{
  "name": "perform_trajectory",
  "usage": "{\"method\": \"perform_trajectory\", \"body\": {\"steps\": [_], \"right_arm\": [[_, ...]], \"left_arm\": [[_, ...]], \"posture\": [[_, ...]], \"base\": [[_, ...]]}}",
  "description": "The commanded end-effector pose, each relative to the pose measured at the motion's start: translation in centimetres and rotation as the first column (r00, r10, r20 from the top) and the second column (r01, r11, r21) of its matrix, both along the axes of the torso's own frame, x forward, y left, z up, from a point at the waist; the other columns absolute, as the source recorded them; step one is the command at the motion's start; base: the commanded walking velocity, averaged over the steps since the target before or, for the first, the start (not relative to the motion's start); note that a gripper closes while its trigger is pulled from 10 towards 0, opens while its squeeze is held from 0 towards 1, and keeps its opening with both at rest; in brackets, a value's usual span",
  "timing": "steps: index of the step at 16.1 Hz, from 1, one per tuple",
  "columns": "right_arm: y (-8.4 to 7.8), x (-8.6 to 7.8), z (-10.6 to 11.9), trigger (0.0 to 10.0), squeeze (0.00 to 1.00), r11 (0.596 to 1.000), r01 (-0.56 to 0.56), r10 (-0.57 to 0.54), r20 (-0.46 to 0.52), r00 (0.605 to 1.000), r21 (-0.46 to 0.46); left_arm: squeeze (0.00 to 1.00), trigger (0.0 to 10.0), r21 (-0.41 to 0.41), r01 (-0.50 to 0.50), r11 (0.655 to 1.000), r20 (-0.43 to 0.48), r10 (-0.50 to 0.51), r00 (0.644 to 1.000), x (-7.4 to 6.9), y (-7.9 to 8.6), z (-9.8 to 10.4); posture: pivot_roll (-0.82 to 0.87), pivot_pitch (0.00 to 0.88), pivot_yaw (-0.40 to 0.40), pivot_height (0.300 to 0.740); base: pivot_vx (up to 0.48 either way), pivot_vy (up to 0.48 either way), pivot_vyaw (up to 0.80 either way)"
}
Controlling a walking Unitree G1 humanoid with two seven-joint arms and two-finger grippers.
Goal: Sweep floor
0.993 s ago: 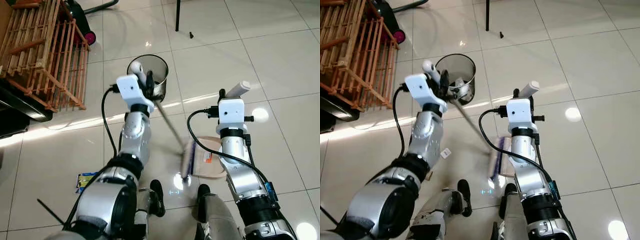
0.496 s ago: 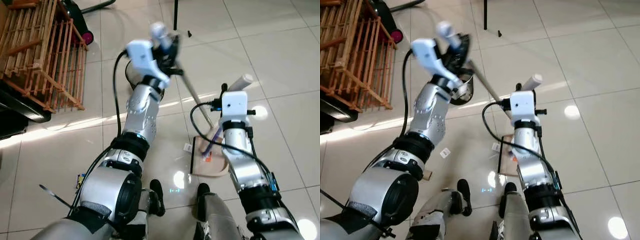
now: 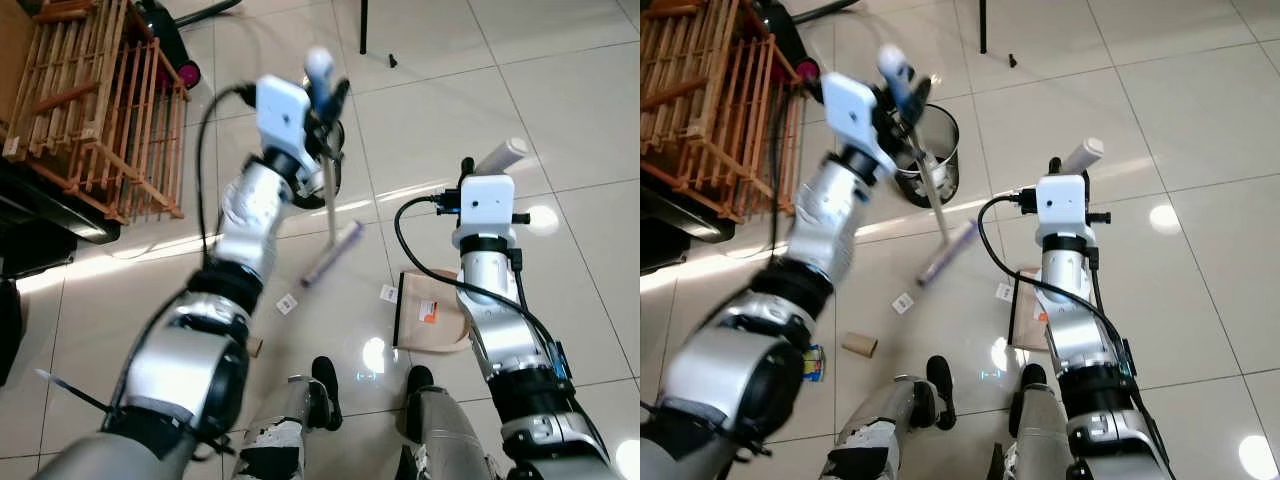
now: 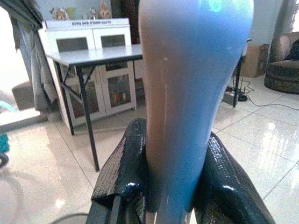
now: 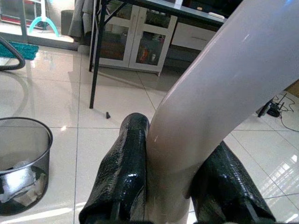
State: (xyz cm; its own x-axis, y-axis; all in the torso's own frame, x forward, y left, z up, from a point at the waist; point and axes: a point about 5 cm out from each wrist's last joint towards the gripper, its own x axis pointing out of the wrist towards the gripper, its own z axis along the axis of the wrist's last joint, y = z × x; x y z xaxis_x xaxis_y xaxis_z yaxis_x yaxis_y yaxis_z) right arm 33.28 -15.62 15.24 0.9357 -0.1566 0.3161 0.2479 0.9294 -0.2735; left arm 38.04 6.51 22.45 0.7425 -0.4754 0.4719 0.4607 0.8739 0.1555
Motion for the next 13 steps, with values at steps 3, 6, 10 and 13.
{"method": "perform_trajectory", "body": {"steps": [3, 6, 10, 13], "right_arm": [[0.3, -1.0, -4.0, 10.0, 0.00, 1.000, -0.002, 0.003, -0.187, 0.982, 0.007], [0.7, -1.8, -4.3, 10.0, 0.00, 1.000, -0.006, 0.009, -0.196, 0.981, 0.015], [0.3, -2.2, -4.7, 10.0, 0.00, 1.000, -0.005, 0.010, -0.218, 0.976, 0.024], [0.7, -2.2, -4.6, 10.0, 0.00, 1.000, -0.019, 0.024, -0.227, 0.974, 0.023]], "left_arm": [[0.00, 10.0, 0.099, -0.001, 0.995, -0.064, 0.008, 0.998, -0.7, -1.7, -3.2], [0.00, 10.0, 0.216, -0.005, 0.976, -0.055, 0.017, 0.998, -1.3, -2.8, -4.6], [0.00, 10.0, 0.171, 0.015, 0.985, -0.104, 0.003, 0.995, -1.8, -4.5, -5.3], [0.00, 10.0, 0.054, 0.024, 0.998, -0.170, -0.014, 0.985, -1.8, -5.4, -5.0]], "posture": [[0.01, 0.414, 0.218, 0.740], [-0.01, 0.423, 0.220, 0.740], [-0.01, 0.452, 0.203, 0.740], [-0.02, 0.453, 0.199, 0.740]], "base": [[0.000, 0.000, 0.00], [0.000, 0.000, 0.00], [0.000, 0.000, 0.00], [0.000, 0.000, 0.00]]}}
